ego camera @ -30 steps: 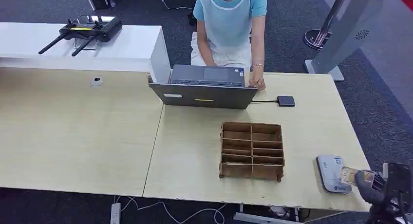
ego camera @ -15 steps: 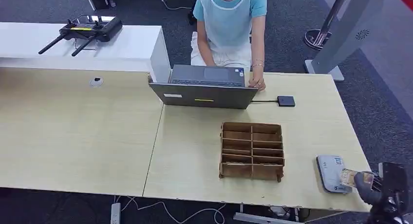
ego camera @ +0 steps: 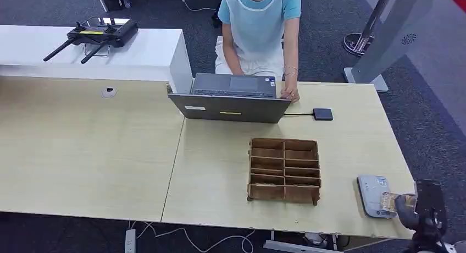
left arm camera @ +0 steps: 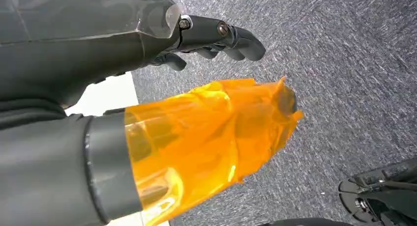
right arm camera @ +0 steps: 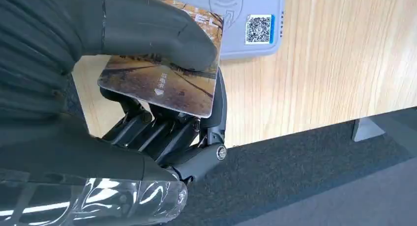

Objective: Pass the card to the sensor for recognition and then transmit it.

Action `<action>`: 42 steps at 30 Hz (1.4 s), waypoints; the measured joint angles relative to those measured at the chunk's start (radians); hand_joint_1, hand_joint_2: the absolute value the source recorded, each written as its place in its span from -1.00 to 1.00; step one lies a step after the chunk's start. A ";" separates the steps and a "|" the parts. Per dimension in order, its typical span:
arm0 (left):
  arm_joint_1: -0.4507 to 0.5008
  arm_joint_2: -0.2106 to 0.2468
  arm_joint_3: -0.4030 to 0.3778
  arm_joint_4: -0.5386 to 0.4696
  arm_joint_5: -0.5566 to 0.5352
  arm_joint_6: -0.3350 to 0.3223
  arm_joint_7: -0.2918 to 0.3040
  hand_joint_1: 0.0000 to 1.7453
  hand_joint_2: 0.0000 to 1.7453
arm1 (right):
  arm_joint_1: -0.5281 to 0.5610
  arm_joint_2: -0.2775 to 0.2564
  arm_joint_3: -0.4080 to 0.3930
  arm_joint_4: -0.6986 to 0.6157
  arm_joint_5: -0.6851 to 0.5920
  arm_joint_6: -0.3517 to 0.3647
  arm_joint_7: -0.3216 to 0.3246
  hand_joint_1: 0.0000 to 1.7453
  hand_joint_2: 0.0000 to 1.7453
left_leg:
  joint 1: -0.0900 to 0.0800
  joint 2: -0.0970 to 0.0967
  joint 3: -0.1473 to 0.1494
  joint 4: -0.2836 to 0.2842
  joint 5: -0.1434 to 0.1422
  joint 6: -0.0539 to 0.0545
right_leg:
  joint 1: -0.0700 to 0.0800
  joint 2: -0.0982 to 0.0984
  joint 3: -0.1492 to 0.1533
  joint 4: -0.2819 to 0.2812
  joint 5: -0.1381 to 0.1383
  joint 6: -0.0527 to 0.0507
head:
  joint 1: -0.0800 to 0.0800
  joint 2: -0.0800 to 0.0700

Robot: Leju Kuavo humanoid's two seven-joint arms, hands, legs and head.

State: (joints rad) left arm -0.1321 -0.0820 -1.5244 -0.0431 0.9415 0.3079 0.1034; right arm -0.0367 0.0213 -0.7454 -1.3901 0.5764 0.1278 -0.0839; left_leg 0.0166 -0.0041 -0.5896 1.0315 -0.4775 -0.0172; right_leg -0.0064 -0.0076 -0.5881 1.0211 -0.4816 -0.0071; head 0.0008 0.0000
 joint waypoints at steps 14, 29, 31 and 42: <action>-0.001 0.000 0.000 0.000 -0.007 -0.001 0.000 -1.00 -1.00 | -0.016 0.042 -0.006 -0.008 0.074 0.022 0.000 1.00 1.00 | 0.000 0.000 0.000 0.000 0.000 0.000 | 0.000 0.000 0.000 0.000 0.000 0.000 | 0.000 0.000; -0.001 0.000 0.000 0.000 -0.010 -0.001 0.000 -1.00 -1.00 | -0.021 0.053 -0.006 -0.006 0.100 0.017 0.000 1.00 1.00 | 0.000 0.000 0.000 0.000 0.000 0.000 | 0.000 0.000 0.000 0.000 0.000 0.000 | 0.000 0.000; -0.002 0.000 0.000 0.000 -0.011 -0.002 0.000 -1.00 -1.00 | -0.021 0.054 -0.006 -0.004 0.101 0.016 0.000 1.00 1.00 | 0.000 0.000 0.000 0.000 0.000 0.000 | 0.000 0.000 0.000 0.000 0.000 0.000 | 0.000 0.000; -0.005 0.000 0.000 0.000 -0.017 -0.003 0.000 -1.00 -1.00 | -0.028 0.062 -0.006 0.013 0.101 0.010 -0.009 1.00 1.00 | 0.000 0.000 0.000 0.000 0.000 0.000 | 0.000 0.000 0.000 0.000 0.000 0.000 | 0.000 0.000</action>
State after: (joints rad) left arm -0.1367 -0.0820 -1.5244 -0.0431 0.9247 0.3052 0.1030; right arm -0.0649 0.0835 -0.7515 -1.3767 0.6771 0.1381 -0.0927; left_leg 0.0167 -0.0041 -0.5894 1.0315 -0.4775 -0.0172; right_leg -0.0063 -0.0075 -0.5879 1.0211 -0.4817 -0.0072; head 0.0008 0.0000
